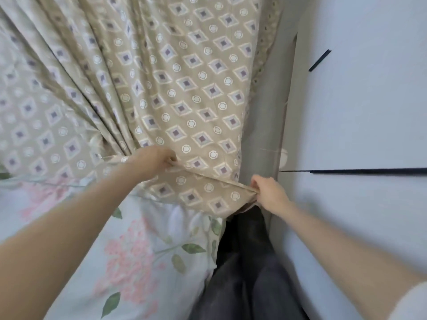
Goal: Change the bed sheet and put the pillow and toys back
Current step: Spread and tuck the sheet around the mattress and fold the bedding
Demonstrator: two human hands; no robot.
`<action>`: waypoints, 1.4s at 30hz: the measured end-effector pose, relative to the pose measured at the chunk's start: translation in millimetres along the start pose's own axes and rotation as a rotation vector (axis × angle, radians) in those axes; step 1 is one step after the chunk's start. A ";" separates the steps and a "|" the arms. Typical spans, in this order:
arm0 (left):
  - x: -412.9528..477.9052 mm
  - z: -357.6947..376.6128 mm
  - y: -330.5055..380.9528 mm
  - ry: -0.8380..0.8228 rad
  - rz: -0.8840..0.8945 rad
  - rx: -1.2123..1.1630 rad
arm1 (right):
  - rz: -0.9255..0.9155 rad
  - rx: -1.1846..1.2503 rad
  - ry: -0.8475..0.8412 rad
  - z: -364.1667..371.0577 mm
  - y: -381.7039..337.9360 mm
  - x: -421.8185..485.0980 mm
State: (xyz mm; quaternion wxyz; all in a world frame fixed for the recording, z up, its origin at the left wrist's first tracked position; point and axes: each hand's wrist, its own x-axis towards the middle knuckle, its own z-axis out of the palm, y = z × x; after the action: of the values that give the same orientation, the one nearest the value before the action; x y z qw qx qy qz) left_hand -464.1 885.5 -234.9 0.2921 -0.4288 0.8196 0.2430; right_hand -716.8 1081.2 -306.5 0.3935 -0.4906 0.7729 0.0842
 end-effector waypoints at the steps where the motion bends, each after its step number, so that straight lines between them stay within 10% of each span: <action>1: 7.4 -4.7 -0.2 -0.003 -0.006 0.034 | 0.027 -0.005 0.020 -4.0 2.2 6.2; 6: 32.0 -2.4 5.0 -0.013 -0.070 0.240 | 0.101 -0.046 0.036 -2.6 7.6 31.8; 16: 56.2 34.0 8.1 0.097 -0.267 0.350 | 0.258 0.652 0.324 22.3 -11.6 70.5; 24: 45.8 45.1 14.6 0.293 -0.053 0.197 | 0.357 0.737 -0.154 38.1 -3.8 69.3; 29: 43.9 36.8 24.8 0.316 -0.068 0.158 | 0.266 0.907 -0.133 19.0 -26.0 63.0; 42: -80.8 -53.3 -15.0 0.433 -0.314 -0.418 | 0.026 0.568 -0.041 -112.5 -122.2 -17.6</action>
State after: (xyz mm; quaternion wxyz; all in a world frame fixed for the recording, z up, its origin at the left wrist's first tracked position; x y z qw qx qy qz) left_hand -428.5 888.5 -143.7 0.0508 -0.6421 0.7190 0.2611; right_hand -671.5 973.7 -186.9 0.5295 -0.3491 0.7636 -0.1208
